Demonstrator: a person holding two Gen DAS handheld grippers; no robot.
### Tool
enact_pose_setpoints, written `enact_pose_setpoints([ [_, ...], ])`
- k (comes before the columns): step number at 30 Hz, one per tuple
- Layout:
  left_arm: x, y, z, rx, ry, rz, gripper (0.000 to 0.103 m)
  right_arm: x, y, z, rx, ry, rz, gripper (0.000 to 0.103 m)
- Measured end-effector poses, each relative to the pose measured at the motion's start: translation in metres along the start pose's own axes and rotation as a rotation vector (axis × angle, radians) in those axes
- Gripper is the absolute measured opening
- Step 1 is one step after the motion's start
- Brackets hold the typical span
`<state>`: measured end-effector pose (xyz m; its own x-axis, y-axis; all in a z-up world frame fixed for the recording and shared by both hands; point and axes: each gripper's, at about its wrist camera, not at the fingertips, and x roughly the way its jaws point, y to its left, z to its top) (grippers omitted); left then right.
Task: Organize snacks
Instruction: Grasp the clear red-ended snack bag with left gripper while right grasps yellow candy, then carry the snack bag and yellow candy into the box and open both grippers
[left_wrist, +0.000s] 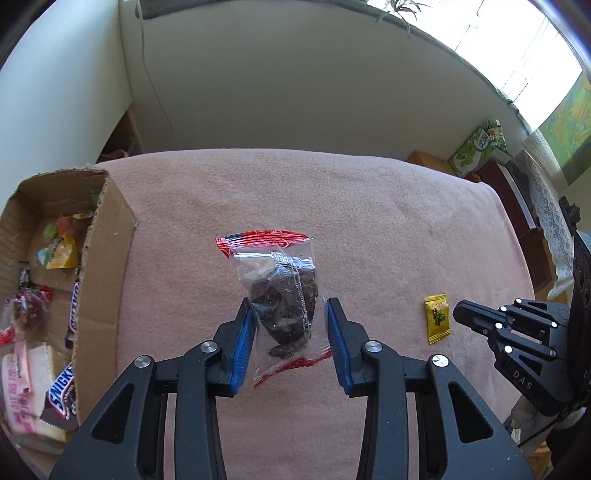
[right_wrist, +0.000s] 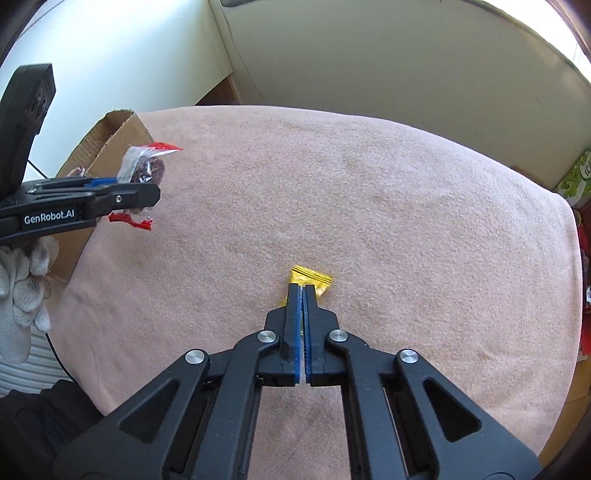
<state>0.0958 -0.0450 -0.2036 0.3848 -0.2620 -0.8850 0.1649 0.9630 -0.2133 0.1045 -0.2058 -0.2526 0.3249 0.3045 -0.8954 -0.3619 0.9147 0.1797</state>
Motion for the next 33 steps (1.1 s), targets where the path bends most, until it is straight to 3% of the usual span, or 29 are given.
enact_pose_setpoints([
  [6,-0.015,0.014,-0.011,-0.014,-0.021,0.009,0.036,0.012,-0.010,0.001,0.072,0.036,-0.005,0.004],
  [7,-0.016,0.015,-0.014,-0.017,-0.022,0.010,0.036,0.012,-0.013,0.001,0.090,0.041,-0.004,0.017],
  [8,-0.018,0.016,-0.016,-0.021,-0.023,0.010,0.036,0.012,-0.012,0.002,0.097,0.045,-0.014,0.038],
  [10,-0.020,0.018,-0.020,-0.024,-0.025,0.014,0.036,0.012,-0.007,0.002,0.077,0.050,-0.033,0.048],
  [12,-0.022,0.020,-0.024,-0.027,-0.027,0.016,0.036,0.017,0.000,0.001,0.048,0.080,-0.036,0.045],
  [14,-0.025,0.022,-0.027,-0.033,-0.030,0.016,0.036,0.025,0.005,-0.001,0.020,0.109,-0.056,0.021],
  [20,-0.039,0.033,-0.034,-0.051,-0.049,0.018,0.036,0.035,0.008,-0.001,0.014,0.140,-0.075,0.009],
  [33,-0.079,0.067,-0.039,-0.123,-0.127,0.047,0.036,0.002,0.019,0.016,0.046,0.058,0.017,0.008],
])
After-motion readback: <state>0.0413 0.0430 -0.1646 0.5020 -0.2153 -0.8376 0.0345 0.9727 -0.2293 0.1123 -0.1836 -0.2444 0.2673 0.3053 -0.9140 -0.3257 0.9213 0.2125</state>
